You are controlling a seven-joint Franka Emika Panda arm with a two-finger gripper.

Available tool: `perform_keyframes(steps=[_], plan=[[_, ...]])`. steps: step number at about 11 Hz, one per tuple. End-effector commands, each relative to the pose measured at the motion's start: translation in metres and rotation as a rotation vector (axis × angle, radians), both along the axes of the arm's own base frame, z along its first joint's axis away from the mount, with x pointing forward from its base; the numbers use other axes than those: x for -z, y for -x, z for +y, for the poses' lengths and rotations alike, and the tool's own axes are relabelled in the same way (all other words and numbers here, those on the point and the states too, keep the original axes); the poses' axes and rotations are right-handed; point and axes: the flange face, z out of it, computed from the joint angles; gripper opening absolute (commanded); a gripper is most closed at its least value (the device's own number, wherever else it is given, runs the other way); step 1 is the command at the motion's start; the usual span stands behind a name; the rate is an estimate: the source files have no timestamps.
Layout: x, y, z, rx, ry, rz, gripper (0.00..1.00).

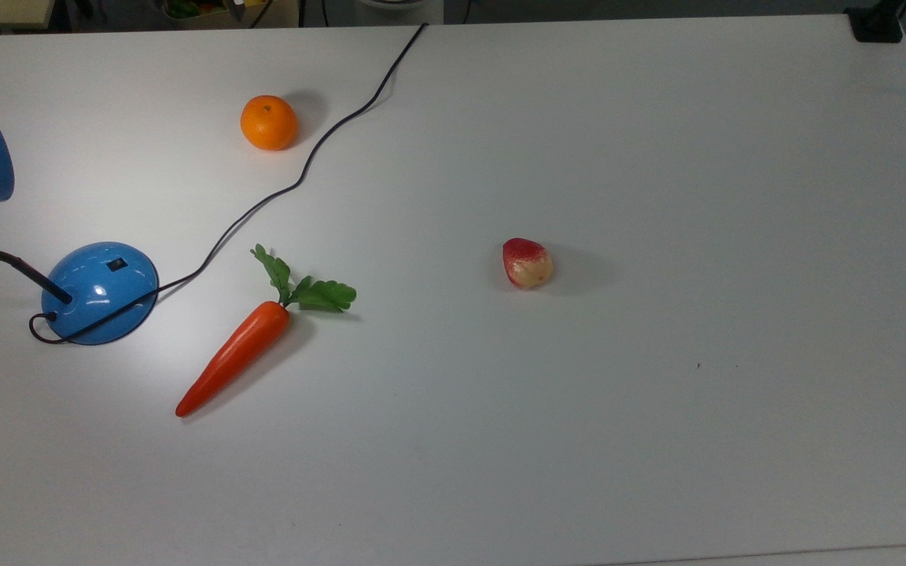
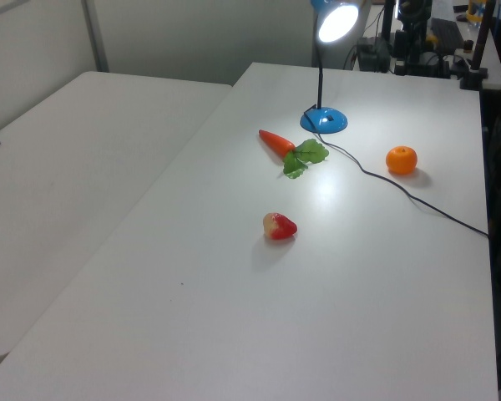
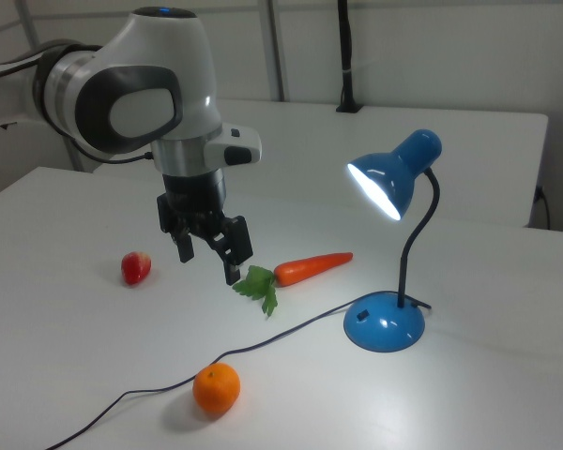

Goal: Turn off lamp
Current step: 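Move the gripper from its start pose toward the blue lamp base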

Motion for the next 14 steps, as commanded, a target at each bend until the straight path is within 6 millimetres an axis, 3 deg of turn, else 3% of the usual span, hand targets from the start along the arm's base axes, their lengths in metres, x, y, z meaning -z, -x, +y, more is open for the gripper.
perform_keyframes(steps=[1,6,10,13,14], plan=[[-0.004,0.0043,-0.0039,-0.018,-0.011,0.01,1.0],[-0.0034,0.0045,-0.0047,-0.007,-0.011,0.01,1.0],[-0.003,0.0048,-0.0038,-0.004,-0.011,0.015,0.46],[0.0009,0.0016,-0.0041,0.047,-0.007,0.01,0.13],[0.0046,0.0017,-0.0072,0.058,-0.007,0.016,0.08]])
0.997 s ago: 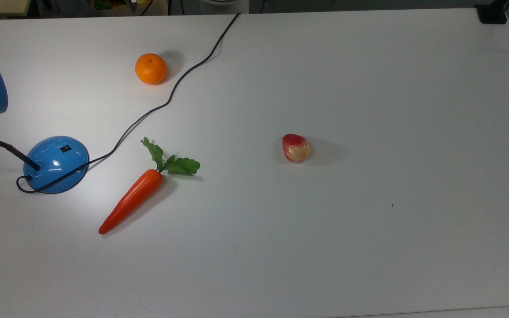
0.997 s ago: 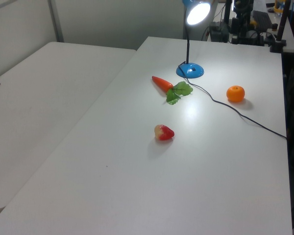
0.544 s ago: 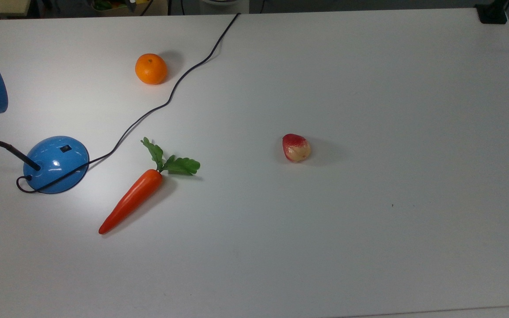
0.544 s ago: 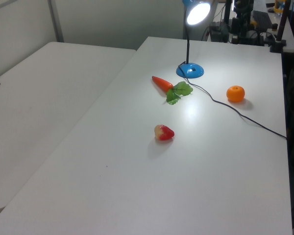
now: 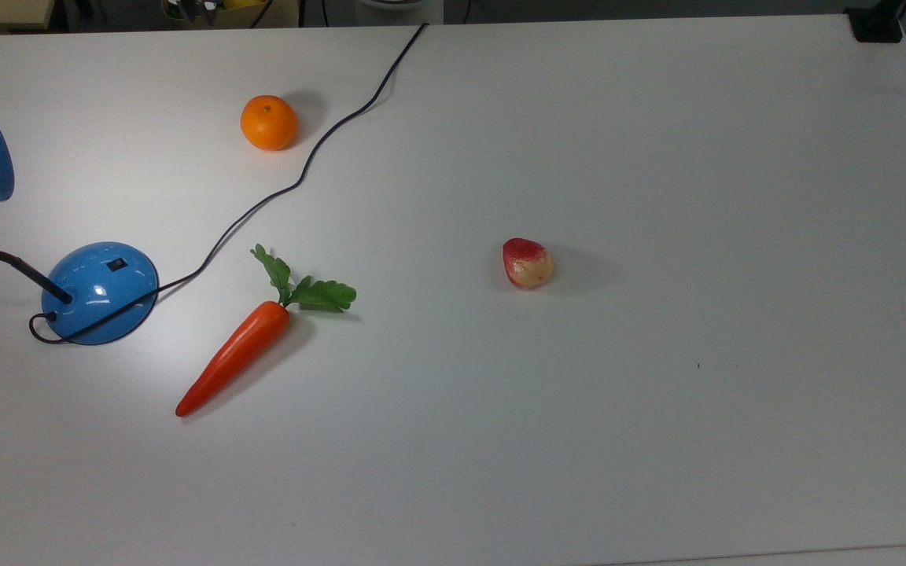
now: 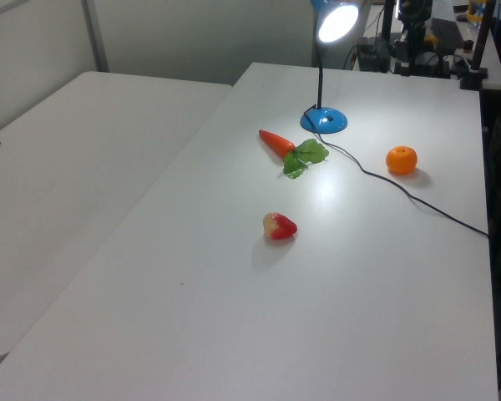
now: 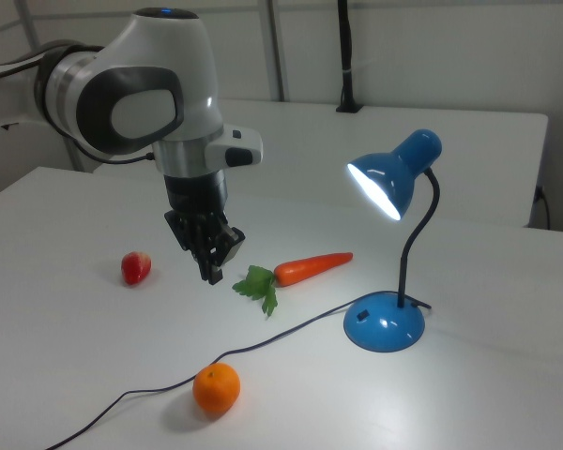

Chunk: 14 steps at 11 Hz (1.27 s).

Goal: Turn off lamp
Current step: 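Move the gripper from its start pose toward the blue lamp base, then lower the closed gripper onto the switch on the lamp base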

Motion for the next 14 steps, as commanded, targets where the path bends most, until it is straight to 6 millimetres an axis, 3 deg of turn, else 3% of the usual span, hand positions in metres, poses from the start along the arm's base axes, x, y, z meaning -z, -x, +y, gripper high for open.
perform_keyframes(steps=[1,6,10,12,14], plan=[[0.007,0.0,-0.011,0.058,-0.011,0.007,0.05],[0.039,-0.023,-0.052,0.232,0.036,-0.114,0.05],[0.075,-0.056,-0.079,0.393,0.092,-0.275,0.05],[0.096,-0.061,-0.082,0.453,0.104,-0.359,0.04],[0.125,-0.074,-0.064,0.491,0.103,-0.48,0.04]])
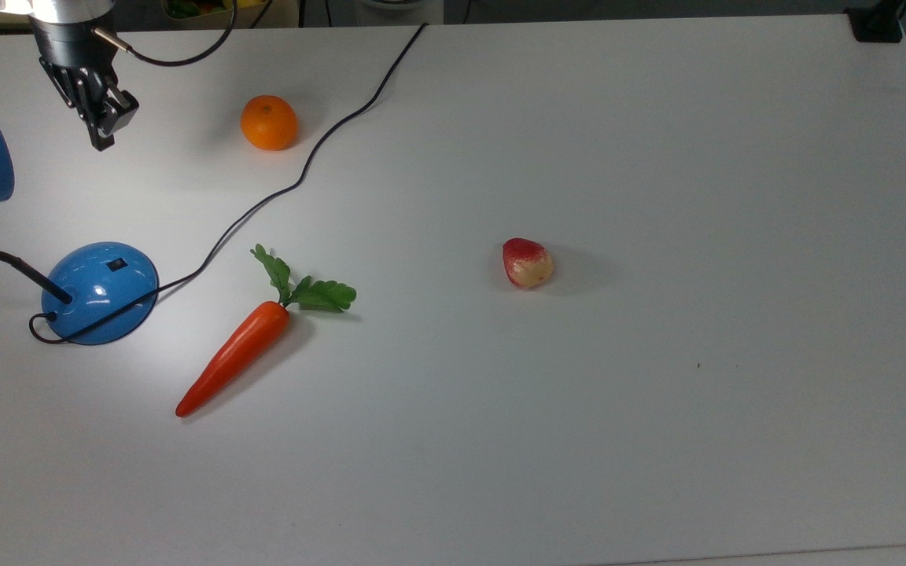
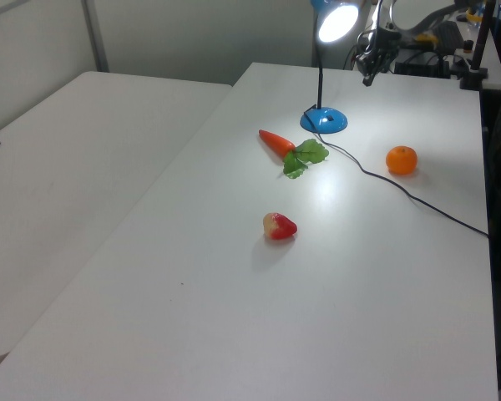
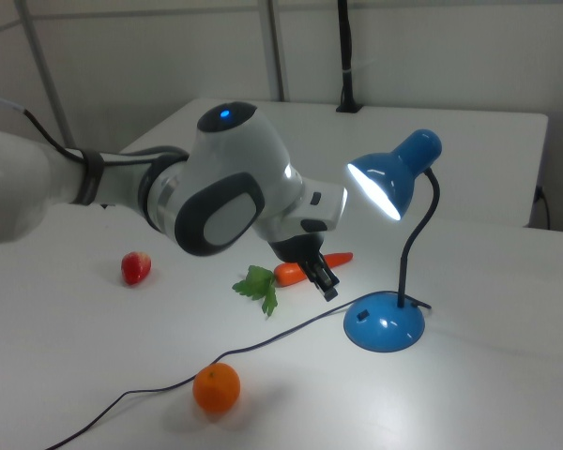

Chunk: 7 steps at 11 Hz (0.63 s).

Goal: Turn off lamp
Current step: 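Lower the closed gripper onto the switch on the lamp base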

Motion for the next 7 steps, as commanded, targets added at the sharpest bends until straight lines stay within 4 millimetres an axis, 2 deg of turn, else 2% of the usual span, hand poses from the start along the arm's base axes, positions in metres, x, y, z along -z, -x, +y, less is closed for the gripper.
perform_keyframes(steps=[1,3,7], plan=[[0.037,-0.014,0.018,0.062,0.006,-0.151,0.02],[0.065,-0.022,0.016,0.074,0.01,-0.149,0.01],[0.082,-0.035,0.003,0.082,0.033,-0.176,0.01]])
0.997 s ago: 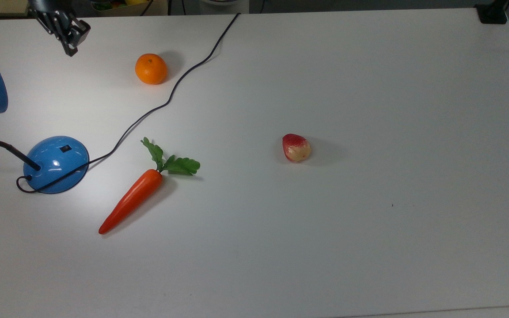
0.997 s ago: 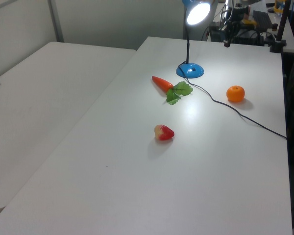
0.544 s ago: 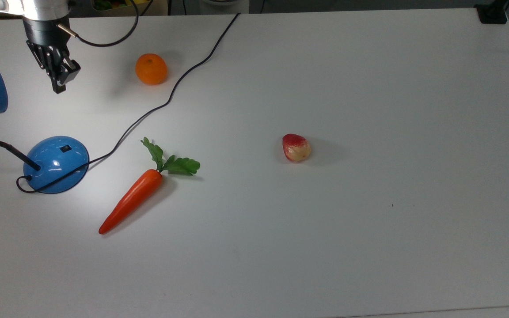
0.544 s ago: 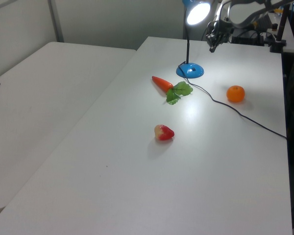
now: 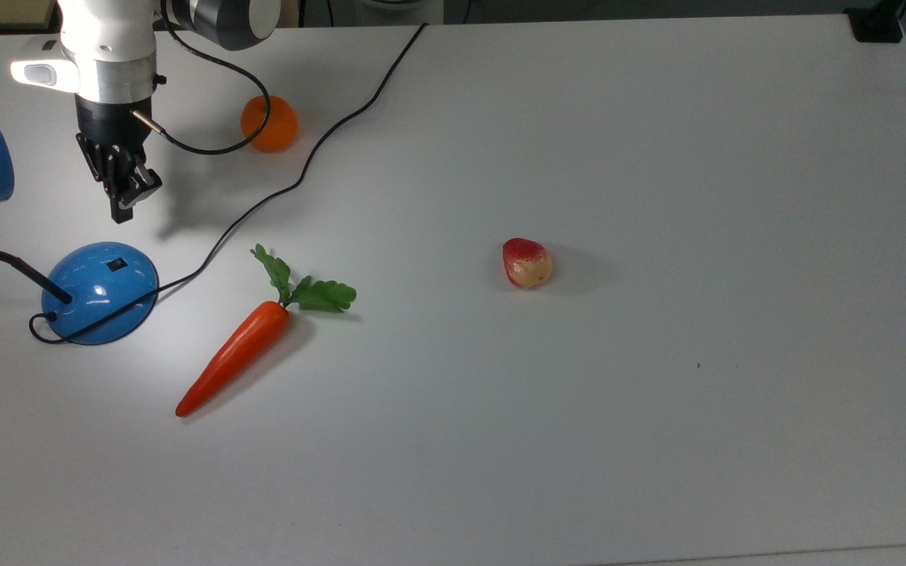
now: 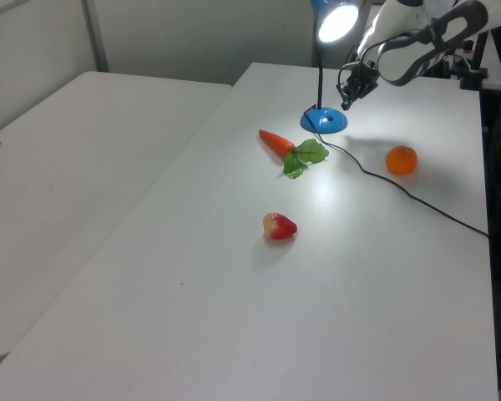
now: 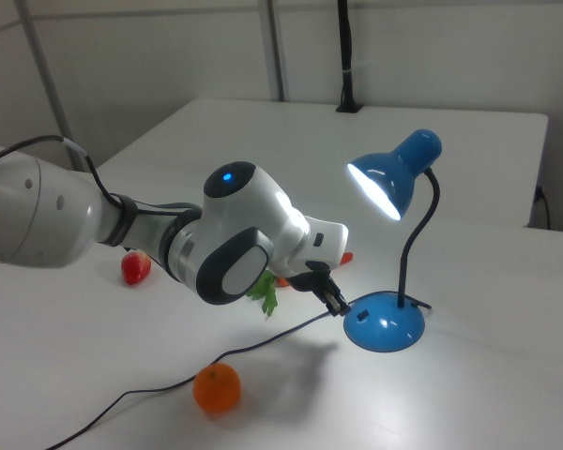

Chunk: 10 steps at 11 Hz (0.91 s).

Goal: Turn off lamp
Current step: 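Lower the closed gripper onto the switch on the lamp base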

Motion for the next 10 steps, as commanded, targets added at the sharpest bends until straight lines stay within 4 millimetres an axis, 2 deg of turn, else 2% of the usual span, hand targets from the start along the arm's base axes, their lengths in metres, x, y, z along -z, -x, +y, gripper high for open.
perform_keyframes(steps=[1,7,10], plan=[[0.004,-0.01,-0.014,0.021,0.01,-0.037,0.01],[0.023,-0.026,-0.016,0.02,0.023,-0.05,0.0],[0.029,-0.027,-0.016,0.018,0.023,-0.043,0.0]])
